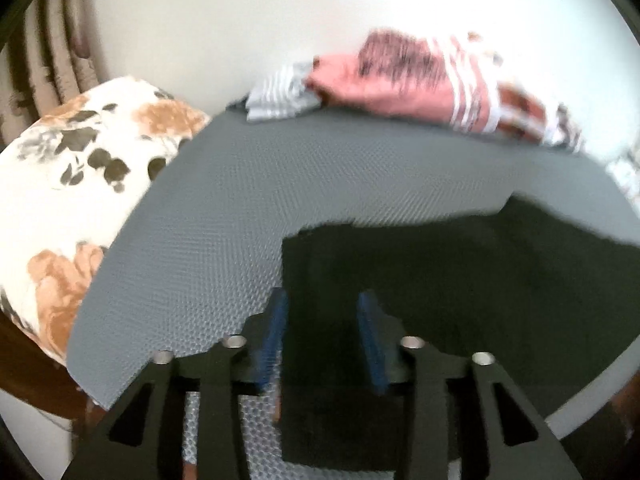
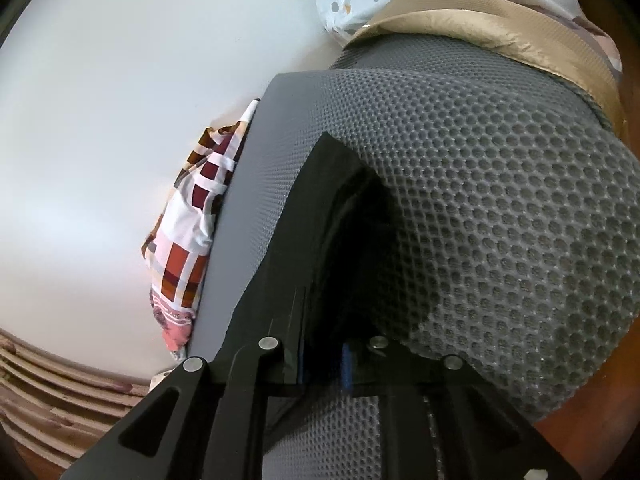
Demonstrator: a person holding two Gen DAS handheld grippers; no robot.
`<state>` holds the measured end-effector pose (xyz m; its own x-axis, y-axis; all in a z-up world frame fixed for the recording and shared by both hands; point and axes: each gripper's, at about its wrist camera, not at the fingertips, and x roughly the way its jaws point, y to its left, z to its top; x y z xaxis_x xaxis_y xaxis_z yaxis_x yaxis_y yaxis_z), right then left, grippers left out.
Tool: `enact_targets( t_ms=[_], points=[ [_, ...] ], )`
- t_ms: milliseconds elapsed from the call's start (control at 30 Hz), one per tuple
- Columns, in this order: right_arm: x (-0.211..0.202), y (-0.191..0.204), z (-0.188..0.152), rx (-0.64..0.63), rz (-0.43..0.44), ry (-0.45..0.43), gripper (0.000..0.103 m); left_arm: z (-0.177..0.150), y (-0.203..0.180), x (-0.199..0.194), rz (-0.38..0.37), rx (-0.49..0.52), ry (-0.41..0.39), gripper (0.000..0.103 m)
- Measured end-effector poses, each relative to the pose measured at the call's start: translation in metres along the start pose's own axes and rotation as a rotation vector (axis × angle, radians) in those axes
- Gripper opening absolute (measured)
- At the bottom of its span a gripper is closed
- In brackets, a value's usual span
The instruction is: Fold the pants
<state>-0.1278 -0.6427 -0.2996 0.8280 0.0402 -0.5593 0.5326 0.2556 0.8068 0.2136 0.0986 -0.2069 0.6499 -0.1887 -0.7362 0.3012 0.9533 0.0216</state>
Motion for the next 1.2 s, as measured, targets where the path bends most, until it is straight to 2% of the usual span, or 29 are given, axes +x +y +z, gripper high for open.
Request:
enact_targets(
  t_ms=[33, 67, 100, 167, 200, 233, 267, 367, 433, 633, 967, 1200],
  points=[
    [0.002, 0.002, 0.001, 0.011, 0.004, 0.000, 0.020, 0.001, -0.001, -0.008, -0.010, -0.019, -0.022, 0.080],
    [0.003, 0.004, 0.001, 0.012, 0.002, -0.002, 0.023, 0.001, -0.003, -0.014, -0.018, -0.035, -0.043, 0.084],
    [0.004, 0.007, 0.000, 0.006, -0.002, -0.005, 0.027, 0.000, -0.005, -0.022, -0.036, -0.054, -0.069, 0.085],
    [0.007, 0.015, -0.001, -0.025, -0.047, -0.009, 0.028, 0.000, -0.011, -0.028, -0.066, -0.067, -0.079, 0.085],
    [0.008, 0.017, -0.001, -0.032, -0.066, -0.009, 0.025, 0.000, -0.016, -0.029, -0.060, -0.064, -0.075, 0.085],
    [0.010, 0.019, -0.001, -0.038, -0.090, -0.007, 0.016, -0.001, -0.022, -0.029, -0.035, -0.050, -0.069, 0.085],
    [0.012, 0.022, 0.000, -0.050, -0.121, -0.004, 0.012, -0.002, -0.028, -0.028, -0.014, -0.033, -0.066, 0.085],
    [0.011, 0.030, -0.002, -0.075, -0.150, -0.011, 0.010, -0.008, -0.045, -0.026, 0.038, 0.014, -0.058, 0.085],
    [0.007, 0.041, -0.004, -0.100, -0.140, -0.024, 0.010, -0.011, -0.055, -0.025, 0.083, 0.048, -0.055, 0.085],
    [0.007, 0.105, -0.020, -0.229, -0.084, -0.015, 0.010, -0.015, -0.063, -0.030, 0.140, 0.087, -0.067, 0.089],
    [0.059, 0.212, -0.093, -0.449, 0.010, 0.117, 0.010, -0.018, -0.073, -0.035, 0.204, 0.138, -0.065, 0.092],
    [0.093, 0.251, -0.149, -0.570, 0.028, 0.223, 0.010, -0.023, -0.074, -0.034, 0.217, 0.156, -0.051, 0.092]
  ],
)
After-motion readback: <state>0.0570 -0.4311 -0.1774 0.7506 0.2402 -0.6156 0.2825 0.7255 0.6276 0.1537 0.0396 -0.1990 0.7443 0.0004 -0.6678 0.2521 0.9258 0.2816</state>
